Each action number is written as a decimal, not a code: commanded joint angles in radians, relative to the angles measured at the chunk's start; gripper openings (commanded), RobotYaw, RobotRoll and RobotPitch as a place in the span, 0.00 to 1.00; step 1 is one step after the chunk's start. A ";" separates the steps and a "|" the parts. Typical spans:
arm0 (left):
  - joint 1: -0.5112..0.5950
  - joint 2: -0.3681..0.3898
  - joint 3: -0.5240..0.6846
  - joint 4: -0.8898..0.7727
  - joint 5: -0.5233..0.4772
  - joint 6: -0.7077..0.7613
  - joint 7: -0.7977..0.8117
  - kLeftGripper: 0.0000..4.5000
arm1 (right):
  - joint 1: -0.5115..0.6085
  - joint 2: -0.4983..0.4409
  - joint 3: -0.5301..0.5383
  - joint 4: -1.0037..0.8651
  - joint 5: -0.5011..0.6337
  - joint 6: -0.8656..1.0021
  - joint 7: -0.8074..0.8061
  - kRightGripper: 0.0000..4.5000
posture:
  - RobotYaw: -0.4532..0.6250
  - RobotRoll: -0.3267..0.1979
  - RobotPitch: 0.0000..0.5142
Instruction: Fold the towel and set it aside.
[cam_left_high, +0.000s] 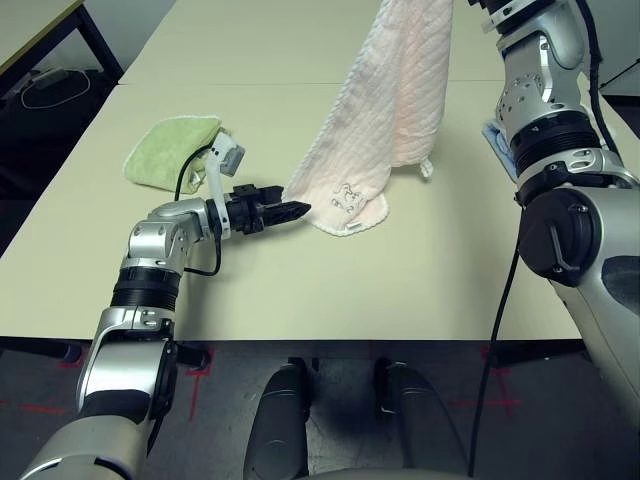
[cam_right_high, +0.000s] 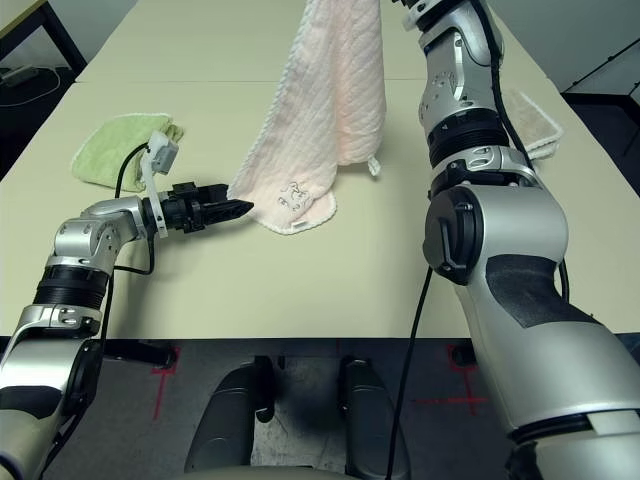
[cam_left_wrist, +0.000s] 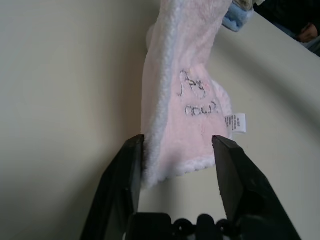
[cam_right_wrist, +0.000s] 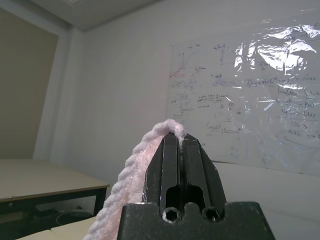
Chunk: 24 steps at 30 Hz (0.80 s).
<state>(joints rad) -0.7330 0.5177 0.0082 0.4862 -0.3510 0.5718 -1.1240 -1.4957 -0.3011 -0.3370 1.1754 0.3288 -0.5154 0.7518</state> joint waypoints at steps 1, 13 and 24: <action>0.015 0.013 -0.018 0.007 0.007 0.024 -0.014 0.29 | 0.008 -0.007 0.000 -0.023 -0.002 0.002 0.000 0.00 | 0.43 0.62 0.34; -0.003 0.105 -0.076 0.029 0.056 0.018 -0.070 0.01 | 0.024 -0.030 0.002 0.000 -0.014 0.018 -0.013 0.00 | 0.43 0.62 0.35; -0.120 0.089 0.103 0.025 0.084 -0.214 0.257 0.01 | 0.195 -0.112 0.067 -0.004 -0.099 0.183 -0.036 0.00 | 0.43 0.62 0.38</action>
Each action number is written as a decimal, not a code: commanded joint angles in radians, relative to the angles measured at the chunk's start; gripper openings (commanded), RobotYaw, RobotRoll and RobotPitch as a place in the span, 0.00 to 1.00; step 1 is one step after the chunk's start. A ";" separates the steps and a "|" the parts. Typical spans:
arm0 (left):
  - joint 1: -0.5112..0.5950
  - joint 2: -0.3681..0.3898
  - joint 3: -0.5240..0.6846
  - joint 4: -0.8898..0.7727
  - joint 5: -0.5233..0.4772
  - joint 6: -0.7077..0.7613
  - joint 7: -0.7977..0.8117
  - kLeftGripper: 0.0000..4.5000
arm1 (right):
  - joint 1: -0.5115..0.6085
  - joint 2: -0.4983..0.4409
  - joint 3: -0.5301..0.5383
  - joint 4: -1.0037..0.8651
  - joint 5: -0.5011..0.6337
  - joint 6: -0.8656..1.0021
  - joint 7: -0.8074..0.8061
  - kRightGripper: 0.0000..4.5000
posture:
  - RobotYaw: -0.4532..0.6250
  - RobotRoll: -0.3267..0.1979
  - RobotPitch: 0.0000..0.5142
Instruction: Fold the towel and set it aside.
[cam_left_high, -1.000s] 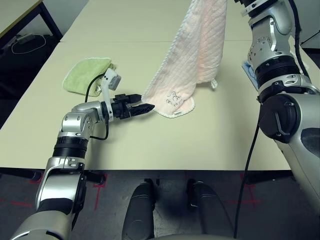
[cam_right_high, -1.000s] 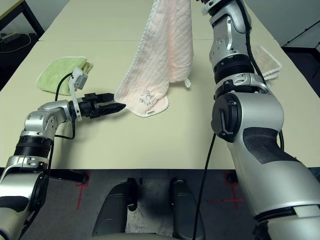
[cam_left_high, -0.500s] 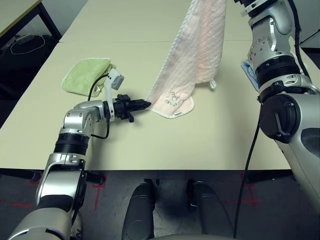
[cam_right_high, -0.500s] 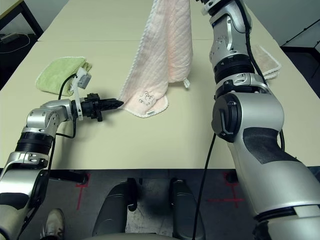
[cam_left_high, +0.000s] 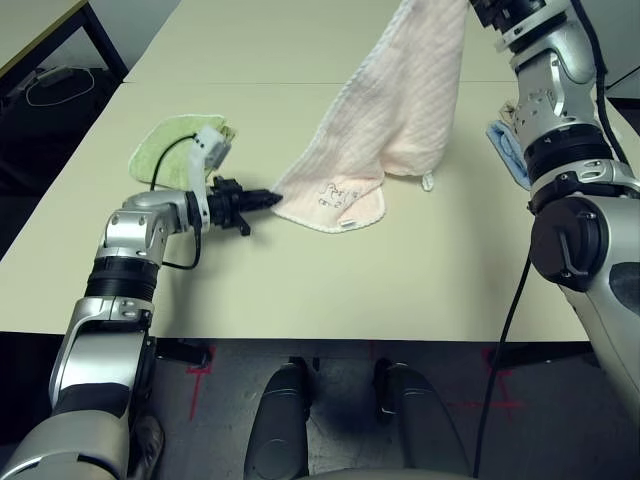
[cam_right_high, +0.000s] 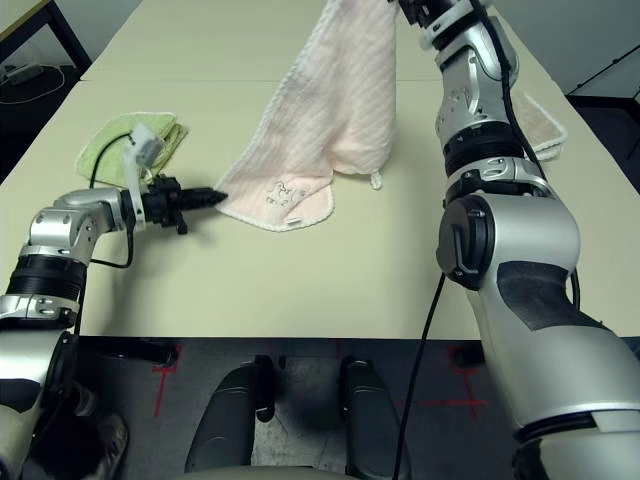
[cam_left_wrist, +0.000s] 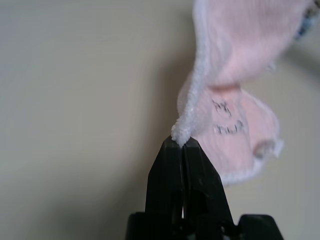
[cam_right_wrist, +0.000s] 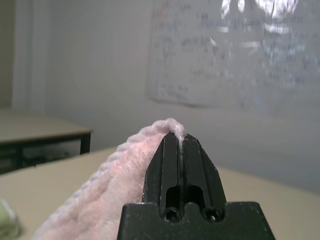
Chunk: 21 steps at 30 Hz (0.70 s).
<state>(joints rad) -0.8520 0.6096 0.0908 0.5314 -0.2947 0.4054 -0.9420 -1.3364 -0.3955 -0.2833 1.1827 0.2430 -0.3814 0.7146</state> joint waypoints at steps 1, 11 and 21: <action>-0.004 -0.002 0.028 -0.031 0.034 -0.059 0.102 0.01 | 0.052 -0.027 0.010 -0.018 -0.012 0.062 -0.002 0.00 | 0.43 0.62 0.38; -0.088 0.085 -0.027 -0.035 0.114 -0.058 0.124 0.01 | 0.117 -0.167 -0.044 -0.017 -0.006 0.069 -0.118 0.00 | 0.41 0.62 0.43; -0.212 0.114 -0.035 0.141 0.181 -0.134 0.176 0.01 | 0.126 -0.195 -0.039 0.023 -0.021 0.107 -0.103 0.00 | 0.40 0.62 0.49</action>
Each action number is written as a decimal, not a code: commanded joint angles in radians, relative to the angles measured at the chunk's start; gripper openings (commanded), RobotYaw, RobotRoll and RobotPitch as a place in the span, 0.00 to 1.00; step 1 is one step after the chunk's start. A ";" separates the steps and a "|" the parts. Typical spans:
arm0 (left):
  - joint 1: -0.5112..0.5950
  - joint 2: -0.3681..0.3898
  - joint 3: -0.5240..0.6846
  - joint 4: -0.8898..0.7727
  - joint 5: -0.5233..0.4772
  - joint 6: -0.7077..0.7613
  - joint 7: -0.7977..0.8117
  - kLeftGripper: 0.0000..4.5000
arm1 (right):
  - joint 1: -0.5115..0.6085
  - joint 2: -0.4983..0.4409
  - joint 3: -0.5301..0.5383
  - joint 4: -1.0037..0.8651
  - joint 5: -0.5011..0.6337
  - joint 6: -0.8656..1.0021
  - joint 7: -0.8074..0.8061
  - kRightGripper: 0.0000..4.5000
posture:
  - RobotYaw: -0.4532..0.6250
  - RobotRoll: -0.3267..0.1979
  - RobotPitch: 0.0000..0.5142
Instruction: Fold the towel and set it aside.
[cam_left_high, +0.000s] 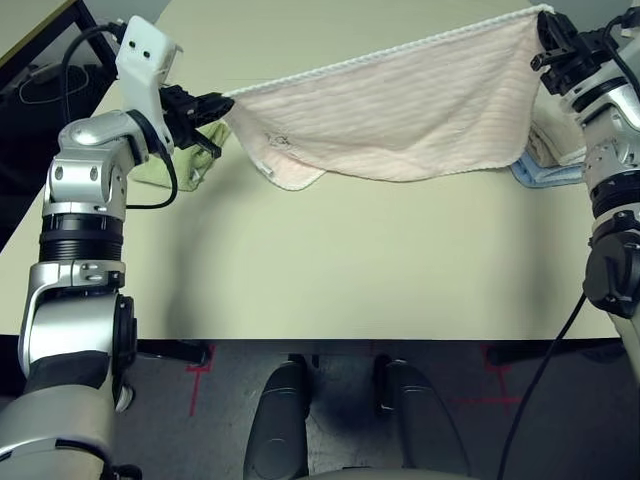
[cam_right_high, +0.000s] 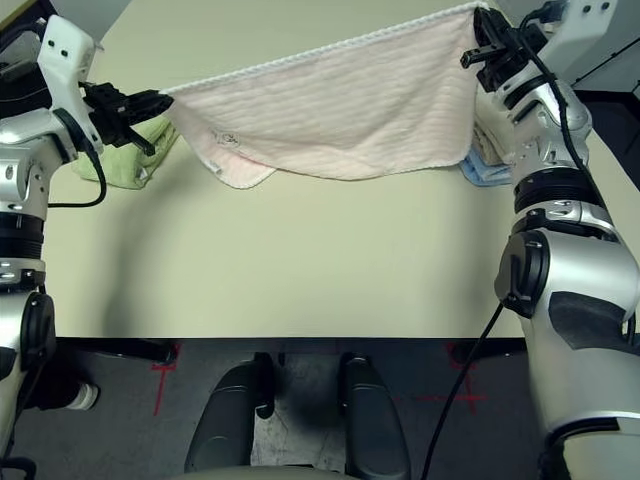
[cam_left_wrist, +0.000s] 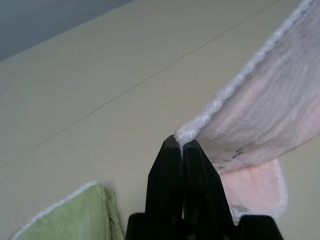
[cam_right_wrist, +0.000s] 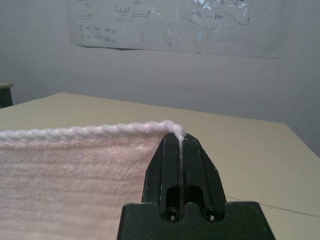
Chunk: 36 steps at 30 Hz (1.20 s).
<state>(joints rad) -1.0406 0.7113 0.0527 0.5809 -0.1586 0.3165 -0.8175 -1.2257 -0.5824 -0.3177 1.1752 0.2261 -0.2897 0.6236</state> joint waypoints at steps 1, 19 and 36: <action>-0.038 0.006 0.001 0.123 0.056 -0.069 0.069 0.01 | 0.010 0.000 -0.002 0.038 -0.008 0.016 -0.015 0.00 | 0.40 0.62 0.49; -0.404 0.001 0.028 0.597 0.201 -0.630 0.520 0.01 | -0.194 0.018 -0.078 0.110 0.004 -0.081 -0.125 0.00 | 0.42 0.62 0.54; 0.194 0.231 -0.058 -0.119 -0.006 -0.015 -0.413 0.01 | 0.000 -0.069 0.025 0.078 -0.030 0.143 0.458 0.00 | 0.43 0.62 0.59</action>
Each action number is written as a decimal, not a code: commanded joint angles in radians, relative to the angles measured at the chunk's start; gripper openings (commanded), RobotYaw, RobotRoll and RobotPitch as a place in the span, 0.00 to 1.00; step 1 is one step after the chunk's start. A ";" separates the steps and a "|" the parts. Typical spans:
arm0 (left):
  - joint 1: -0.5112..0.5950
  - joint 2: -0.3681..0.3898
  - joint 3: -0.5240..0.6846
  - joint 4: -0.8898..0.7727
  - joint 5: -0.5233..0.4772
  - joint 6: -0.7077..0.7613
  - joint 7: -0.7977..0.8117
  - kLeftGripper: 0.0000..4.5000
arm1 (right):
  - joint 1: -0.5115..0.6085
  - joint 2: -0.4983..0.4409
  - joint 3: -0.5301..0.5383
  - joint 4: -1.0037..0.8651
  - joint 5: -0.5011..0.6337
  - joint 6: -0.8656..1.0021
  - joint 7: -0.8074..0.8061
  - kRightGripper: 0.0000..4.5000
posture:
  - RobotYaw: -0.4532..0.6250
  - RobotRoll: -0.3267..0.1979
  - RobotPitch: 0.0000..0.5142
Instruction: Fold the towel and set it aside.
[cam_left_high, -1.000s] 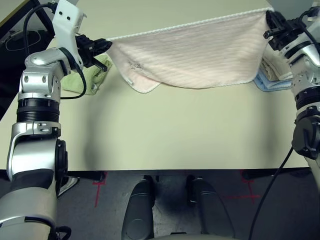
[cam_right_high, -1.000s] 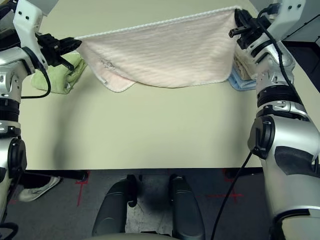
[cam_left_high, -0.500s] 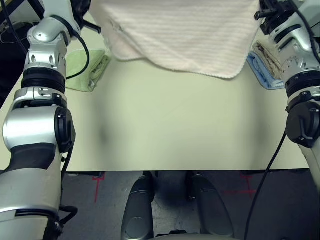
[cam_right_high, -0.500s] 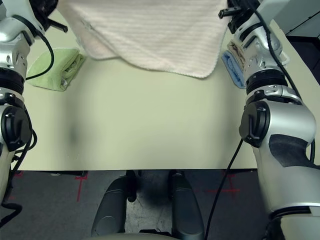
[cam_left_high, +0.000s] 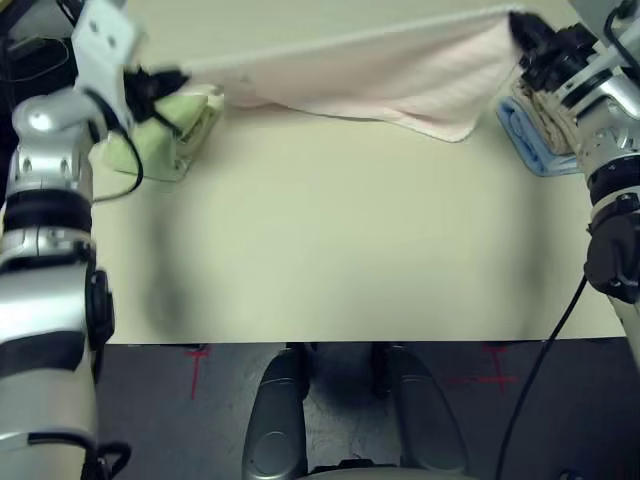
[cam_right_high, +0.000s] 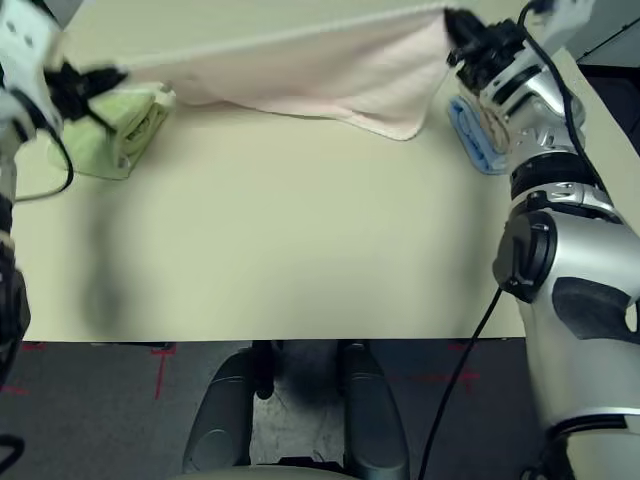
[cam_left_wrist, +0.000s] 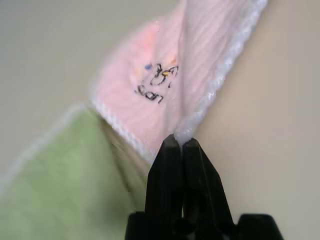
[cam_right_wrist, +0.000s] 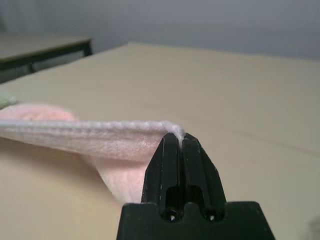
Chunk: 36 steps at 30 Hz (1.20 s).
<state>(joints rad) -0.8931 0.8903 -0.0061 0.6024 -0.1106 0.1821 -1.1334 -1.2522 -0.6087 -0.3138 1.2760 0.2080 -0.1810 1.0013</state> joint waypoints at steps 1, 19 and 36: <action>0.066 0.068 0.002 -0.177 -0.068 0.163 -0.123 0.01 | 0.033 -0.051 0.026 -0.025 -0.012 0.055 0.110 0.00 | 0.43 0.62 0.59; 0.081 0.214 -0.079 -0.271 -0.087 0.399 -0.395 0.01 | 0.196 -0.218 0.365 -0.143 -0.168 0.115 0.613 0.00 | 0.42 0.62 0.59; 0.144 0.381 -0.163 -0.323 -0.210 0.473 -0.481 0.01 | 0.322 -0.347 0.576 -0.266 -0.017 0.083 0.613 0.00 | 0.42 0.62 0.57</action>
<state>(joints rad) -0.7603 1.2298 -0.1498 0.2518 -0.3227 0.6609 -1.6089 -0.9546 -0.9070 0.2368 1.0114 0.1873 -0.1075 1.6114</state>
